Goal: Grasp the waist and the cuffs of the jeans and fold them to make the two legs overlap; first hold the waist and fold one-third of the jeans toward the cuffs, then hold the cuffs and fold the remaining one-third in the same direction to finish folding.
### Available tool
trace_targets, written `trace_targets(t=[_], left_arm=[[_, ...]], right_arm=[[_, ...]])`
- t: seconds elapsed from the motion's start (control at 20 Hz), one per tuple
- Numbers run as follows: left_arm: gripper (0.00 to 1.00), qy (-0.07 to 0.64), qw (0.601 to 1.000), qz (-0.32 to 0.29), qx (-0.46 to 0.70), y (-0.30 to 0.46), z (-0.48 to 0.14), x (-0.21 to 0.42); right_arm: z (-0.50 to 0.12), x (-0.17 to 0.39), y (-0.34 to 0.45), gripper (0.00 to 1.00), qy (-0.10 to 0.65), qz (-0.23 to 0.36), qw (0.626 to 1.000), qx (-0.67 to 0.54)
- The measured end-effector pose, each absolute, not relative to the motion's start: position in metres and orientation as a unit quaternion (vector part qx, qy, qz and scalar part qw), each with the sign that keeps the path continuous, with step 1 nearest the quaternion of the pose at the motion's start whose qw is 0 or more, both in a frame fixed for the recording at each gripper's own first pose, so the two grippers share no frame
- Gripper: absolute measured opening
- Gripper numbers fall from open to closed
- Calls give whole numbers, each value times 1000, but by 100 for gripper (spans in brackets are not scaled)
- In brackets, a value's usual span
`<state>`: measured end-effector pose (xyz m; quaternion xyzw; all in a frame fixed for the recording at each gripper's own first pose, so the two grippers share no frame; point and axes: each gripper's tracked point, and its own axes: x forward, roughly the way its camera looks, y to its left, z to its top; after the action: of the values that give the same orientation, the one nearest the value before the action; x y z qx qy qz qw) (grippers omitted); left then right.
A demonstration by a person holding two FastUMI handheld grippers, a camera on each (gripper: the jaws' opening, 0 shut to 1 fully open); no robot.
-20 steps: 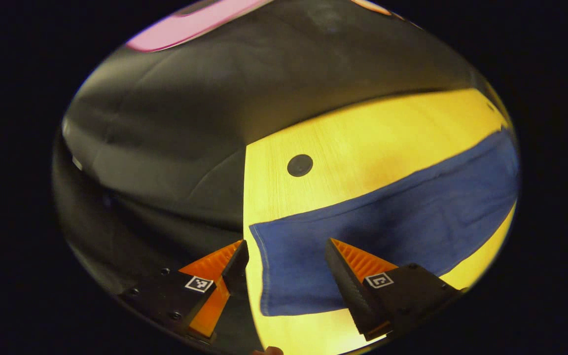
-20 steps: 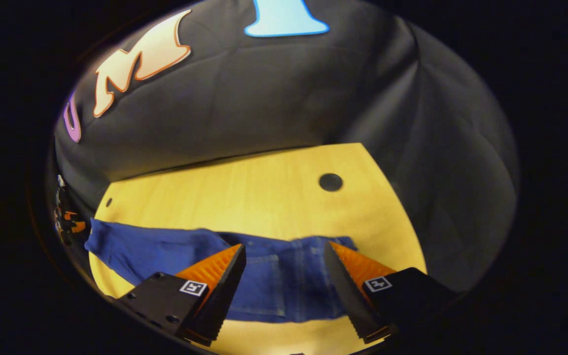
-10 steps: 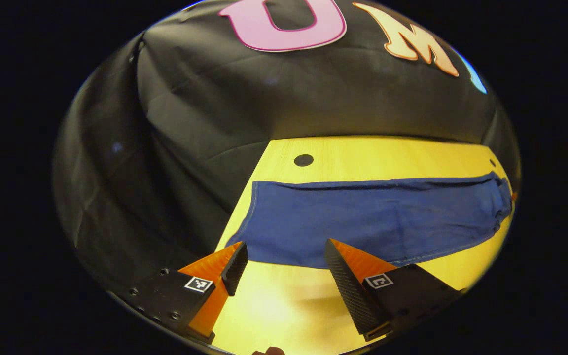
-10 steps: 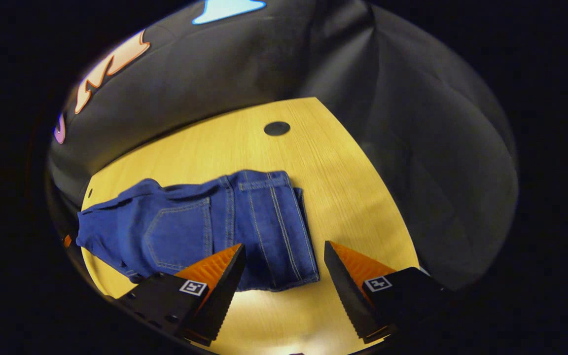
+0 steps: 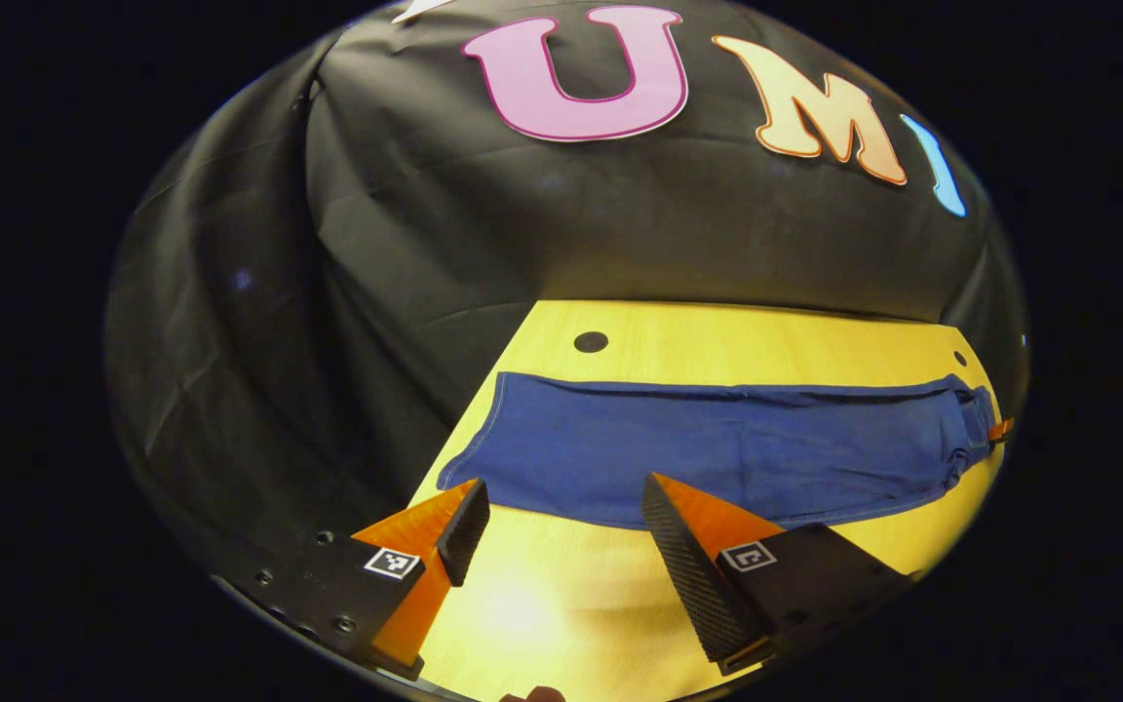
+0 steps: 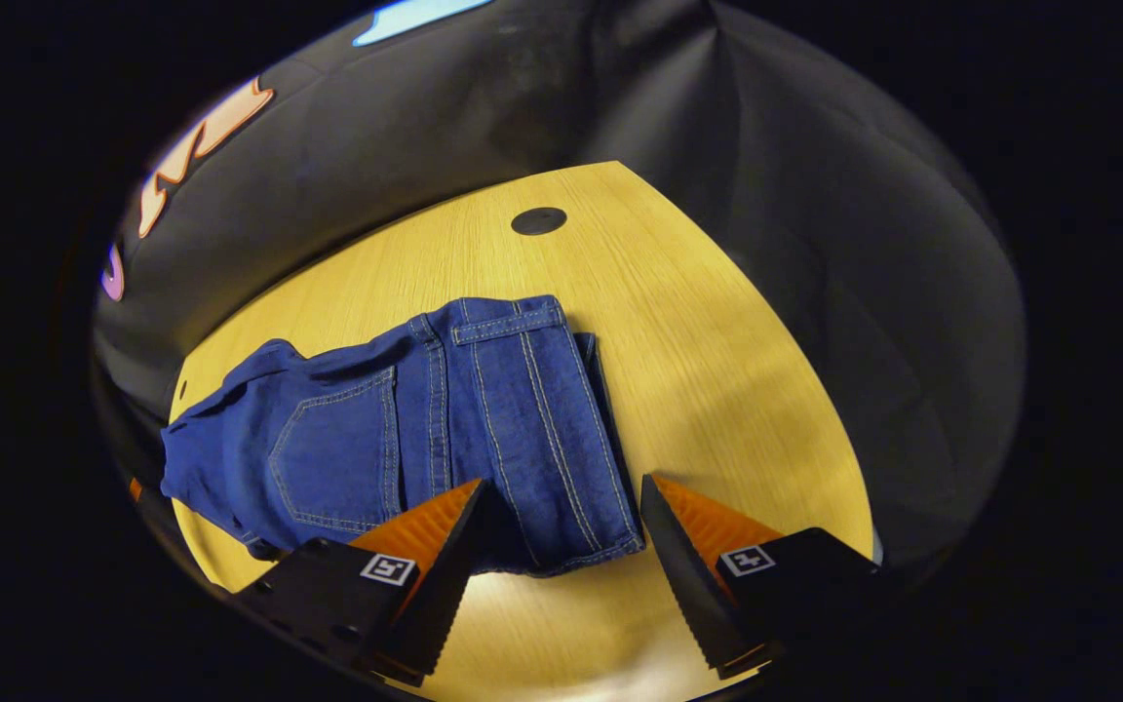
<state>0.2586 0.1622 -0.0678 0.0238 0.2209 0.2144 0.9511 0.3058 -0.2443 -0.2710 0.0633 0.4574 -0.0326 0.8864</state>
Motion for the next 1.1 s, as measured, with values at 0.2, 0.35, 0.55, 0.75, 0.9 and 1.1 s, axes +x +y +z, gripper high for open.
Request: trace_targets(t=[0.2,0.35,0.55,0.75,0.9,1.1], left_arm=[[96,210,954,213,18,156,-63,265],[96,210,955,211,6,148,-63,268],[96,213,958,194,-21,136,-67,272],[96,208,960,181,-34,133,-70,279],[100,215,961,172,-38,132,-74,279],[96,215,965,147,-37,137,-76,288]], right_arm=[[-272,304,-242,92,460,-32,885,63],[-275,307,-232,70,460,-26,885,64],[-277,303,-224,39,465,-30,884,42],[-270,302,-220,24,464,-29,885,25],[-269,303,-218,11,452,-46,891,22],[-261,304,-217,4,443,-72,894,21]])
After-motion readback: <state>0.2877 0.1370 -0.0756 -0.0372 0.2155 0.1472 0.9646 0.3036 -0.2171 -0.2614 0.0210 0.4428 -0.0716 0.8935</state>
